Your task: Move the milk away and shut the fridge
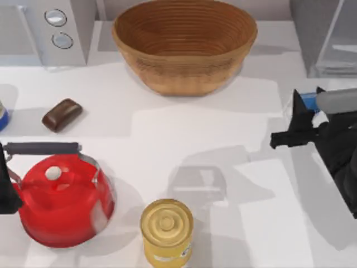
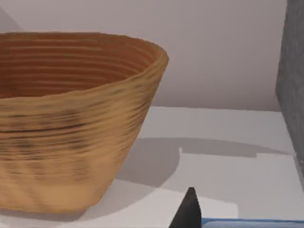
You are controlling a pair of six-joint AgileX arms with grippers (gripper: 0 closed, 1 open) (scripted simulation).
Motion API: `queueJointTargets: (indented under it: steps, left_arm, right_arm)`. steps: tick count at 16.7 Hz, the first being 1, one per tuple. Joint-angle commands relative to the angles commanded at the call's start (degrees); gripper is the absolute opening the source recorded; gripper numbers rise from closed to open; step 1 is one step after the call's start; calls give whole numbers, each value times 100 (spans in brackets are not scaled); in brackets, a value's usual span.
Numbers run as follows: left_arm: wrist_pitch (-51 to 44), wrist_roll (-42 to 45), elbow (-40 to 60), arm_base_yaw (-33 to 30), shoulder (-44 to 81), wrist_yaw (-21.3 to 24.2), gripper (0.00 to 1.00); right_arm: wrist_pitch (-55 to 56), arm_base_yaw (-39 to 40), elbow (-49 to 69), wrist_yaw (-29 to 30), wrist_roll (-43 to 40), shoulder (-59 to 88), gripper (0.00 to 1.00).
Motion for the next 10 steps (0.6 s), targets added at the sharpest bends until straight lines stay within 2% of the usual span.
queueJointTargets:
  steps: [5,7,10]
  left_arm:
    - [0,0,0,0,0,0,100]
    - [0,0,0,0,0,0,100]
    - [0,0,0,0,0,0,100]
  right_arm:
    - [-339,-1928,229,-1199,-243,-477,0]
    - [-435,-2387,277,-1449,-325,-615,0]
    - [-490,-2613,300,-1558,-379,-696,0]
